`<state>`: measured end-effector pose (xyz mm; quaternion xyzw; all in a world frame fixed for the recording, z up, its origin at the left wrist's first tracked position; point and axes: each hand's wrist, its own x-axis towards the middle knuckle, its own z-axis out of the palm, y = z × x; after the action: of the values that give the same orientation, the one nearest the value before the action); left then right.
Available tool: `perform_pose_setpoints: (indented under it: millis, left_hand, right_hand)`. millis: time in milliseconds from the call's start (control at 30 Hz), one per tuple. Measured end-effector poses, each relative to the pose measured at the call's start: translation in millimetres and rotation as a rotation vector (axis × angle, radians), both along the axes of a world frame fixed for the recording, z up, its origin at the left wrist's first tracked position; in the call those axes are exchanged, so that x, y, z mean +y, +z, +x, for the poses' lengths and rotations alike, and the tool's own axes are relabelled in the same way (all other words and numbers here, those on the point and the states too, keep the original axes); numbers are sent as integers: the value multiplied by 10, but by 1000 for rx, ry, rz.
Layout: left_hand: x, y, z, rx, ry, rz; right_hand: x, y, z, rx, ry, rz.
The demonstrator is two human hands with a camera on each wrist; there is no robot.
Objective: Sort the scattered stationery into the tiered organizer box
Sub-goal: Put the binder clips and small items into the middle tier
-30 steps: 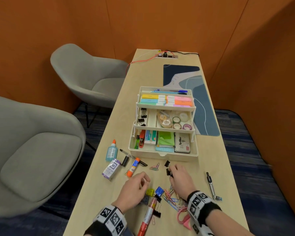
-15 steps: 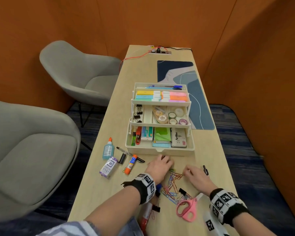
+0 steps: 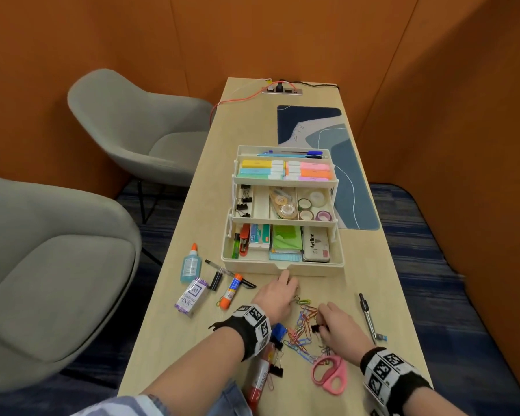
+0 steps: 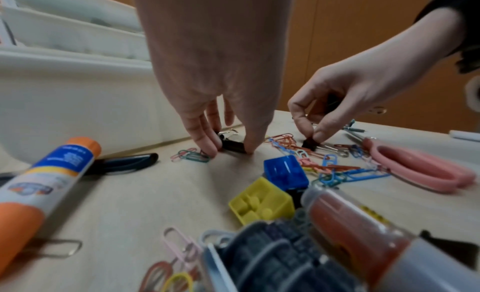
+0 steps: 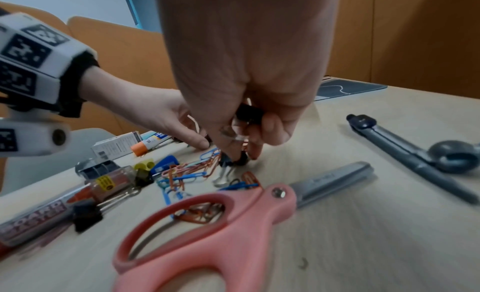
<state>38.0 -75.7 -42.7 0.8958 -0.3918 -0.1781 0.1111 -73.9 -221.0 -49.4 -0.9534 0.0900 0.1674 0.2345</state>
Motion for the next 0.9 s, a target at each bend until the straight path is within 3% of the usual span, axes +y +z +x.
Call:
perform_pose_setpoints:
  millis: [200, 633, 733, 900]
  left_hand:
    - [41, -39, -37, -25, 26, -6]
    - [88, -26, -8, -39, -2, 39]
    - [174, -46, 11, 30, 81, -33]
    - [360, 4, 83, 315, 415, -274]
  right_hand:
    - [71, 8, 14, 13, -85, 40]
    - [198, 44, 105, 93, 50, -168]
    - [145, 23, 54, 95, 62, -164]
    - [65, 29, 43, 111, 32, -107]
